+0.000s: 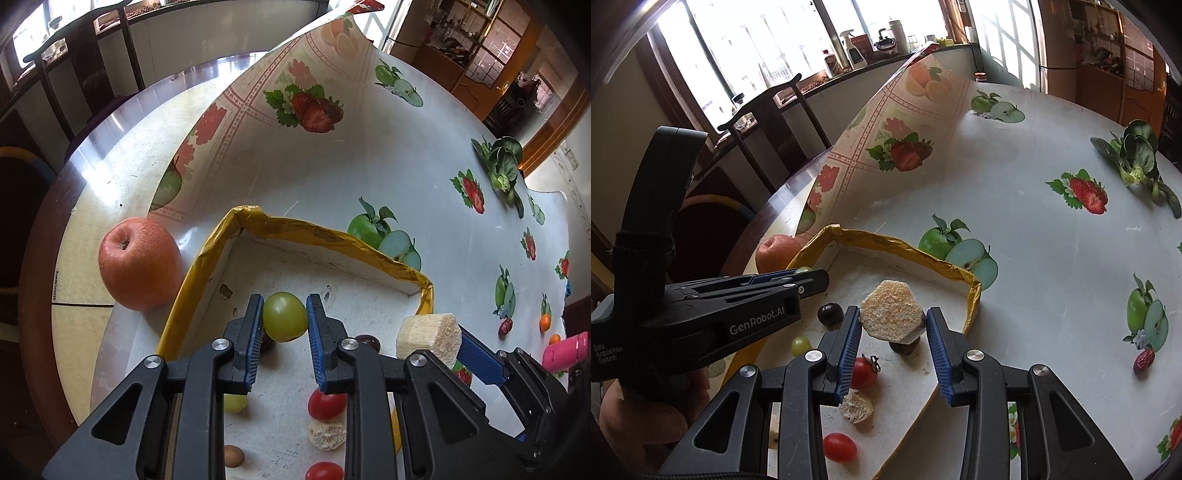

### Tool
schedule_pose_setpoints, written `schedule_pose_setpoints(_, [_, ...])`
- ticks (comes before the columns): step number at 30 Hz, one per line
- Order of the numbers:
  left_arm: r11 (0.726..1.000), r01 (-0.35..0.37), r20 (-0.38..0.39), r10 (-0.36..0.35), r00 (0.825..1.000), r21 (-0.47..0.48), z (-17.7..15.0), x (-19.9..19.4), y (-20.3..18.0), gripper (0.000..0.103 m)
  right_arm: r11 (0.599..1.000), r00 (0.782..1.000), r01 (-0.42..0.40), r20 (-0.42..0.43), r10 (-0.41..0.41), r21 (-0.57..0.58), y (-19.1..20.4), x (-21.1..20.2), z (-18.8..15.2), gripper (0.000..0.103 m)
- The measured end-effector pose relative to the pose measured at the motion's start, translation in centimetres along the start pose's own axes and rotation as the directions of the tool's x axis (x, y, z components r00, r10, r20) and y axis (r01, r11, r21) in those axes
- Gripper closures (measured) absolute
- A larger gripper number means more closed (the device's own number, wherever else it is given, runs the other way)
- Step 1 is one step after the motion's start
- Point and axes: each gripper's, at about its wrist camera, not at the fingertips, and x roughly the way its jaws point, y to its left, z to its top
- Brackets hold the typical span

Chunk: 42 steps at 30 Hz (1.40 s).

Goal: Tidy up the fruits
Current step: 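Carry the green grape and hexagonal cake with both tools into the yellow tray, then open the left tool releasing the grape while the right tool releases the cake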

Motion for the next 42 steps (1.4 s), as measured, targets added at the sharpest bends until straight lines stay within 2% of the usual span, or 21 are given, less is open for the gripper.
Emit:
schedule_pose_setpoints(8, [1.0,-0.026,-0.035,0.027,0.999,0.013,1.0,3.3,0.0,0.082,1.0,0.999,0.018,-0.045,-0.017,0.02,-0.7,3.7,-0.1,0.066])
schedule_pose_setpoints(17, [0.999,-0.049,-0.069,0.051,0.996,0.022,0.8,5.5,0.0,0.082,1.0,0.998,0.026,-0.064,-0.025,0.01,-0.8,5.7,0.0,0.066])
schedule_pose_setpoints(23, [0.996,-0.075,-0.077,0.078,0.994,0.04,0.7,5.6,-0.8,0.082,1.0,0.997,0.011,-0.075,-0.011,0.002,-1.0,5.9,-0.2,0.06])
schedule_pose_setpoints(26, [0.996,-0.074,-0.075,0.077,0.994,0.045,0.3,5.0,-0.9,0.081,1.0,0.997,0.007,-0.072,-0.007,-0.009,-0.9,5.4,-0.5,0.053])
schedule_pose_setpoints(28, [0.996,-0.076,-0.069,0.08,0.994,0.052,-0.1,4.4,-0.9,0.08,1.0,0.998,0.003,-0.068,-0.004,-0.018,-0.9,4.8,-0.7,0.052])
schedule_pose_setpoints(32, [0.995,-0.083,-0.034,0.085,0.996,0.058,-1.1,2.7,-1.0,0.057,1.0,0.998,0.004,-0.055,-0.005,-0.022,-0.9,3.2,-0.9,0.052])
schedule_pose_setpoints(42, [0.995,-0.079,-0.01,0.079,0.997,0.059,-4.9,-1.6,-0.7,0.055,0.998,0.999,-0.015,-0.051,0.012,-0.054,-0.5,-0.9,-3.0,0.052])
